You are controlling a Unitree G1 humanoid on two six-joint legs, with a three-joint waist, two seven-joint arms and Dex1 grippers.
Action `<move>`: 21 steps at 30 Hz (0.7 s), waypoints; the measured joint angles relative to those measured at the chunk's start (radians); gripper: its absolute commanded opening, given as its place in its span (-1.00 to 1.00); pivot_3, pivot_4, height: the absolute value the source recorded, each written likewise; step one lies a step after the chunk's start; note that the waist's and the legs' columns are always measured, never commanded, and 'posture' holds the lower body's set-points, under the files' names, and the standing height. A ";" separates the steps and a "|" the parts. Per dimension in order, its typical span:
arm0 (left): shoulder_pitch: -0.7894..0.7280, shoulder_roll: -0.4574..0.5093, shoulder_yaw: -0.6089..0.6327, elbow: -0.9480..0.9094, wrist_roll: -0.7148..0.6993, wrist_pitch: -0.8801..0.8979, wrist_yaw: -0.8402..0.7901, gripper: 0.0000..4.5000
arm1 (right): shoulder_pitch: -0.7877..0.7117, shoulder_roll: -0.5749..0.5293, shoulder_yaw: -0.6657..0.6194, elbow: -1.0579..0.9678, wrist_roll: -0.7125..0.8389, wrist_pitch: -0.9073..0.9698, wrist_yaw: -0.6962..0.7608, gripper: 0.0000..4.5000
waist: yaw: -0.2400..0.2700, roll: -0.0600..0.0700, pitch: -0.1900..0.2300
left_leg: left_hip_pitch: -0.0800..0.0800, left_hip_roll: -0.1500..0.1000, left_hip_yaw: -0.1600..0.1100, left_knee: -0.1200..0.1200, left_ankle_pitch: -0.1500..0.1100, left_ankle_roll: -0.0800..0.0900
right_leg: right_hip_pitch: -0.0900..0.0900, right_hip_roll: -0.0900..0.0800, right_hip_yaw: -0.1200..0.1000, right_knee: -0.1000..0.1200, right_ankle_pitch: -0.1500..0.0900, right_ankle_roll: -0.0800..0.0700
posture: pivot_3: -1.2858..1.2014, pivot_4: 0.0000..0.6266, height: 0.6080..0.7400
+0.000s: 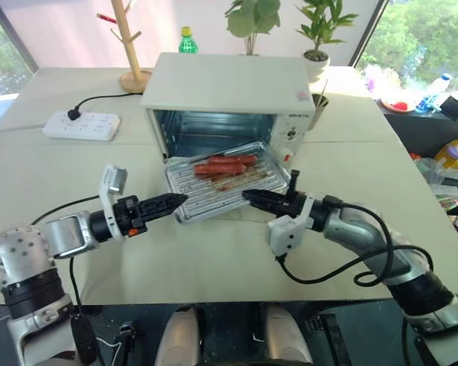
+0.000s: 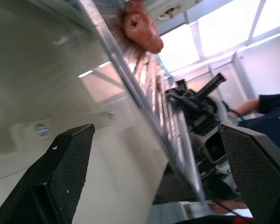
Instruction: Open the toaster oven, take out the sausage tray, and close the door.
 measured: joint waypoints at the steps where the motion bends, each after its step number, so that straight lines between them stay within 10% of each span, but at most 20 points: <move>1: -0.005 0.000 -0.006 0.010 -0.027 0.000 0.028 1.00 | 0.005 -0.001 0.000 0.000 0.000 -0.005 0.004 -0.98 | 0.000 0.000 0.000 | 0.000 0.000 0.000 0.000 0.000 0.000 | 0.000 0.000 0.000 0.000 0.000 0.000 | 0.03 -0.52 0.65; 6: -0.015 0.002 -0.065 0.052 -0.184 -0.023 0.155 1.00 | 0.013 0.000 -0.001 0.000 -0.001 -0.011 0.007 -0.98 | 0.000 0.000 0.000 | 0.001 0.000 0.000 0.000 0.000 -0.001 | 0.000 0.000 0.000 0.000 0.000 0.000 | 0.03 -0.52 0.65; 16: 0.068 0.099 -0.291 0.059 -0.529 -0.243 0.382 -0.83 | 0.018 0.003 -0.013 -0.029 -0.001 -0.014 0.005 -1.00 | 0.001 0.000 0.000 | 0.001 0.000 0.000 0.000 0.001 -0.001 | 0.001 0.000 0.001 0.000 0.000 0.000 | 0.03 -0.52 0.65; 21: 0.077 0.134 -0.350 0.060 -0.595 -0.314 0.407 -0.94 | 0.027 0.003 -0.031 -0.039 -0.003 -0.024 0.005 -1.00 | 0.002 0.000 0.000 | 0.001 -0.001 0.000 0.000 0.000 -0.001 | 0.001 0.000 0.000 0.000 0.000 0.000 | 0.03 -0.52 0.65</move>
